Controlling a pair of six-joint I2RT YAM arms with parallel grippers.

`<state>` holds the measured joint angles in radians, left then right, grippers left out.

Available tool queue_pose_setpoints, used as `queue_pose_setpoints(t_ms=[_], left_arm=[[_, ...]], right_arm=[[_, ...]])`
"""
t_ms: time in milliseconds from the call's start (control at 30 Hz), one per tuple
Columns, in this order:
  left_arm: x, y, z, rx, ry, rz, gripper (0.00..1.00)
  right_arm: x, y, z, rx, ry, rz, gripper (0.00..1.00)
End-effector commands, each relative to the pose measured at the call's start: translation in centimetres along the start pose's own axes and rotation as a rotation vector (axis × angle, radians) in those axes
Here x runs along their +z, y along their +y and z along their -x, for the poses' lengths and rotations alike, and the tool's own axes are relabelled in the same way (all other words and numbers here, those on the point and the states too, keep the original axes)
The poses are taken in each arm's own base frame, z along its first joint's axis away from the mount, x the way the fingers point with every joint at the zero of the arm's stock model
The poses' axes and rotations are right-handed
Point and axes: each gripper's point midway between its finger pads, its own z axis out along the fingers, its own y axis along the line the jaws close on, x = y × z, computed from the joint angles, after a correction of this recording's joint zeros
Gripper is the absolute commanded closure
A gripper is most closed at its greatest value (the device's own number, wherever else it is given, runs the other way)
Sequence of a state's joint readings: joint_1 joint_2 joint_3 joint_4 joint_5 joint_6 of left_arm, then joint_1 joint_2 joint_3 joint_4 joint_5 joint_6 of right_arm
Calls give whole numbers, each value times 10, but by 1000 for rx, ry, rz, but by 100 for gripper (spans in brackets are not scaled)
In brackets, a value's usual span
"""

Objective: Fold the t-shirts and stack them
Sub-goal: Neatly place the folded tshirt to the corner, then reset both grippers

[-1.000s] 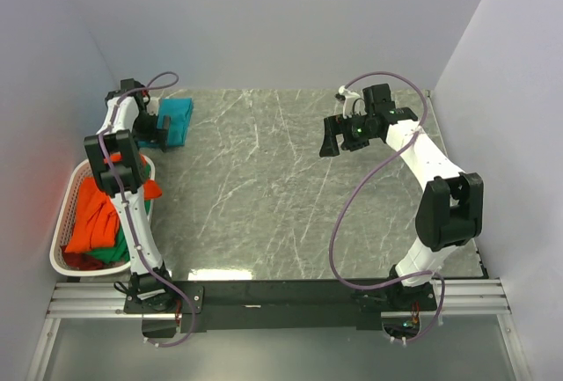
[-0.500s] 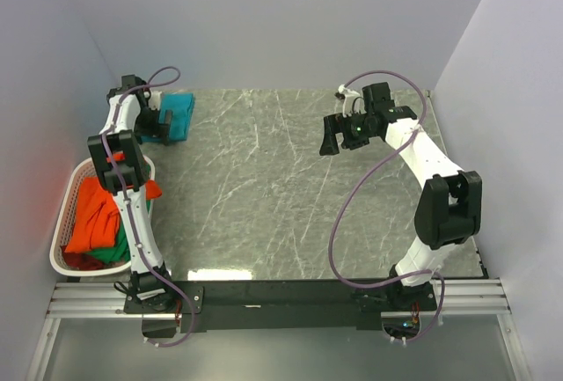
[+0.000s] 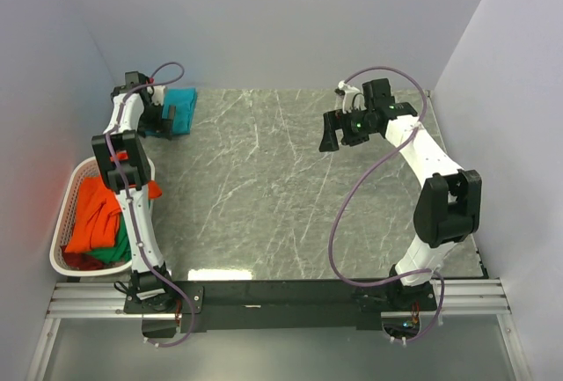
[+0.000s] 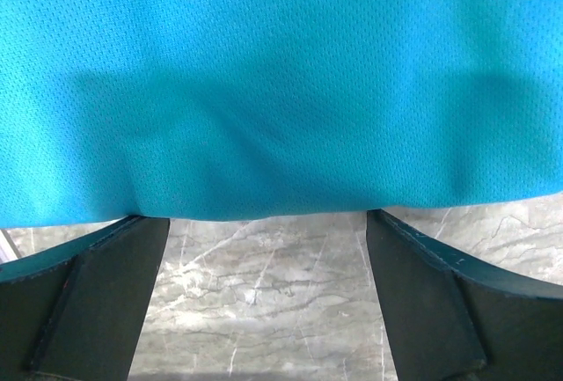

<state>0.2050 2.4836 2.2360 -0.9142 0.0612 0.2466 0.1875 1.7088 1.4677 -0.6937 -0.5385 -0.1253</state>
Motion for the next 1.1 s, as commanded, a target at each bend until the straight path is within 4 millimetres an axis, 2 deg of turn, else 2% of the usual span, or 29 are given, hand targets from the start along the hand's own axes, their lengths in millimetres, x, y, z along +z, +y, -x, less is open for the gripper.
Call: queue_pose_setpoints(t_ms=[0, 33, 67, 133, 167, 233, 267, 300, 333, 367, 400, 433, 467, 500, 533, 567, 600, 633, 667, 700, 733, 767, 800, 867, 900, 933, 1000, 1033, 1067], left_arm=[[-30, -6, 27, 44, -117, -26, 1], [-35, -12, 26, 57, -123, -44, 1], [-57, -18, 38, 76, -174, -57, 1], [-79, -25, 46, 94, -214, -80, 0], [-102, -32, 55, 103, -258, -94, 1], [-123, -43, 60, 106, -286, -105, 1], [-145, -56, 67, 131, -327, -101, 1], [-154, -61, 72, 153, -355, -77, 1], [-150, -72, 61, 175, -334, -88, 1], [-171, -93, 64, 218, -378, -95, 1], [-175, -103, 61, 228, -391, -98, 1], [-169, -116, 50, 232, -374, -117, 0], [-185, -142, 49, 260, -405, -150, 1], [-182, -160, 34, 246, -377, -199, 1], [-185, -174, 30, 253, -383, -228, 1], [-199, -198, 25, 254, -407, -265, 1], [-190, -211, 6, 254, -369, -289, 1], [-192, -223, -1, 258, -375, -305, 0], [-204, -245, -5, 287, -409, -335, 1], [-195, -255, -23, 272, -372, -353, 1], [-201, -262, -30, 272, -386, -362, 1], [-202, -274, -35, 259, -396, -382, 1], [-192, -276, -53, 247, -354, -387, 1], [-193, -280, -70, 194, -312, -408, 1], [-187, -279, -84, 185, -283, -414, 1], [-193, -278, -86, 183, -308, -417, 1], [-190, -277, -97, 169, -315, -420, 1], [-200, -276, -95, 163, -351, -425, 1], [-201, -274, -96, 144, -358, -418, 0]], right_arm=[[-5, 2, 17, -36, -31, -5, 2], [-7, 2, 22, -40, -40, -7, 2], [-10, 4, 26, -49, -47, -7, 2], [-19, 4, 37, -65, -71, -27, 1], [-25, 3, 41, -68, -82, -40, 1], [-38, -1, 53, -76, -106, -80, 2], [-41, -3, 54, -70, -100, -91, 1], [-47, -6, 58, -74, -108, -107, 1], [-55, -8, 68, -83, -131, -132, 1], [-60, -9, 71, -89, -139, -143, 1], [-63, -9, 72, -100, -142, -151, 1], [-67, -10, 74, -103, -149, -168, 2], [-71, -8, 75, -109, -158, -171, 1], [-74, -7, 74, -109, -164, -175, 1], [-73, -7, 70, -106, -157, -172, 1], [-79, -2, 69, -112, -169, -166, 1], [-80, 0, 67, -115, -172, -160, 1], [-77, 0, 56, -109, -153, -155, 1], [-83, 6, 55, -125, -174, -148, 1], [-85, 6, 51, -128, -178, -150, 1], [-79, 1, 33, -107, -148, -150, 1], [-84, 5, 30, -111, -171, -143, 1], [-77, 1, 10, -74, -137, -132, 1], [-85, 2, -1, -54, -166, -123, 1], [-77, 3, -23, -22, -136, -102, 1], [-78, 4, -30, -22, -140, -101, 1], [-87, 8, -35, -33, -193, -116, 1], [-82, 8, -49, -22, -179, -114, 1], [-88, 11, -48, -41, -213, -123, 1]])
